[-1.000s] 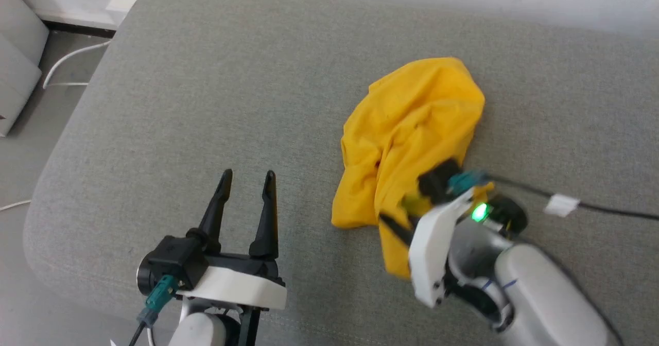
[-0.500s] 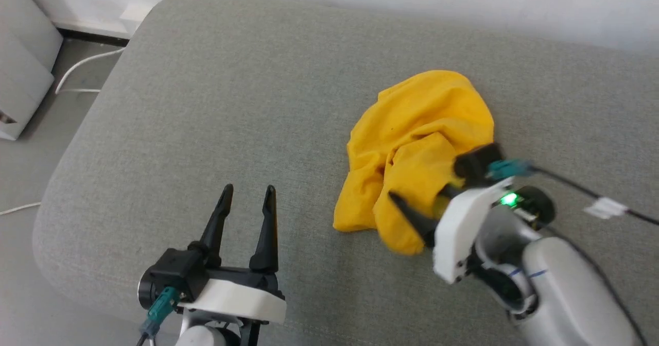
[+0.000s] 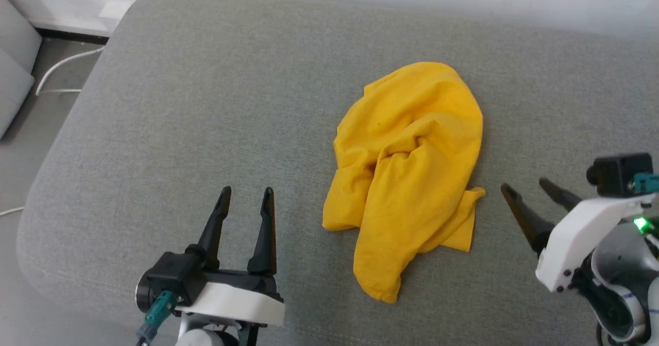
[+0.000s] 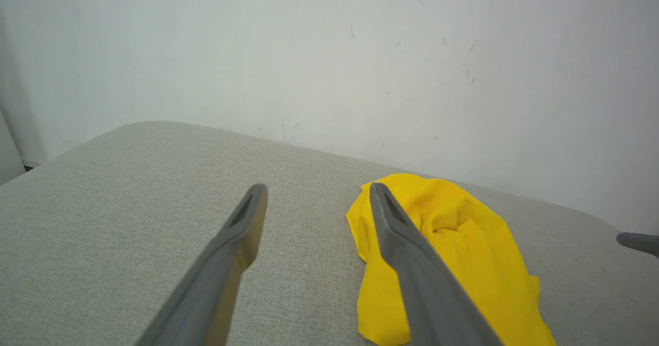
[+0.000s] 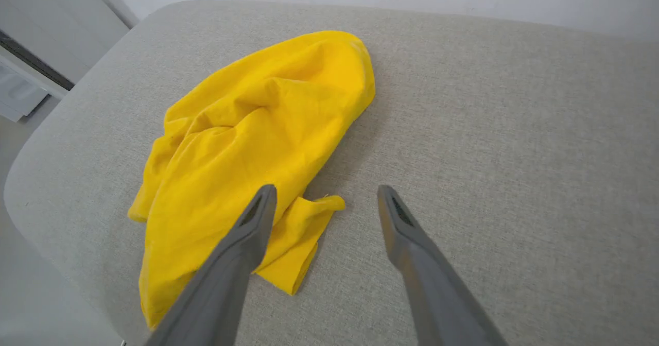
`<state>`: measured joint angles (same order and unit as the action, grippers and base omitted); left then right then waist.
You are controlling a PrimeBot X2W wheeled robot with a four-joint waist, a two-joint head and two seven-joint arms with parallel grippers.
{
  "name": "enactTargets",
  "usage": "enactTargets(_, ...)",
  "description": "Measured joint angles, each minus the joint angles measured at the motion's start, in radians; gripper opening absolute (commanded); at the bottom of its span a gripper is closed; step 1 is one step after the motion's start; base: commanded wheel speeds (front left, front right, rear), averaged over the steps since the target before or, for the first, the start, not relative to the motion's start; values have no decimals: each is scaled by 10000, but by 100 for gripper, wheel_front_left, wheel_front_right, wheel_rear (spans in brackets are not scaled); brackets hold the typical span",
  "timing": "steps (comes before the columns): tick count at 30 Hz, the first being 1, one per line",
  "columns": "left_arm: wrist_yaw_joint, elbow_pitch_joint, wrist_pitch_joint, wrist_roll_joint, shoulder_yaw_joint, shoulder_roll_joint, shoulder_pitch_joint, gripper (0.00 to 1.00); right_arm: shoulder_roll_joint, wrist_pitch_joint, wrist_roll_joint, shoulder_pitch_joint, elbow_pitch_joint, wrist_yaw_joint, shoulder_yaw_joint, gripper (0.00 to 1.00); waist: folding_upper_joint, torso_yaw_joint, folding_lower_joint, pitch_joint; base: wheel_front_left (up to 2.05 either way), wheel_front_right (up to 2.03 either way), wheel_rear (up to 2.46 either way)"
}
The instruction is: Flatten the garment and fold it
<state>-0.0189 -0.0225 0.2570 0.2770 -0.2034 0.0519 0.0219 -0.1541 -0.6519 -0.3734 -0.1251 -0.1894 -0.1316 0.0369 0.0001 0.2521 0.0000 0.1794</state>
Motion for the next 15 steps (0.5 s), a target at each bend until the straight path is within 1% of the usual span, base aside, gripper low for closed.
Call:
enactTargets(2,2,-10,0,0,13,0,3,100,25,-84,98,267,-54,0,36,100,0,-14,0,89,0,0,0)
enactTargets(4,4,-21,0,0,21,2,12,100,-102,-71,360,427,-46,0,-136,100,0,-18,0,197,0,0,0)
enactTargets(7,4,-25,0,2,2,2,69,100,-295,-12,646,441,278,0,-522,100,0,-3,0,365,0,0,0)
enactTargets(11,6,-17,0,44,-98,0,291,100,-543,332,1007,284,1085,0,-1041,100,0,111,1,545,0,0,0)
enactTargets(15,4,12,0,69,-163,2,434,100,-589,675,1206,-190,2059,0,-1475,100,-1,347,1,651,0,0,0)
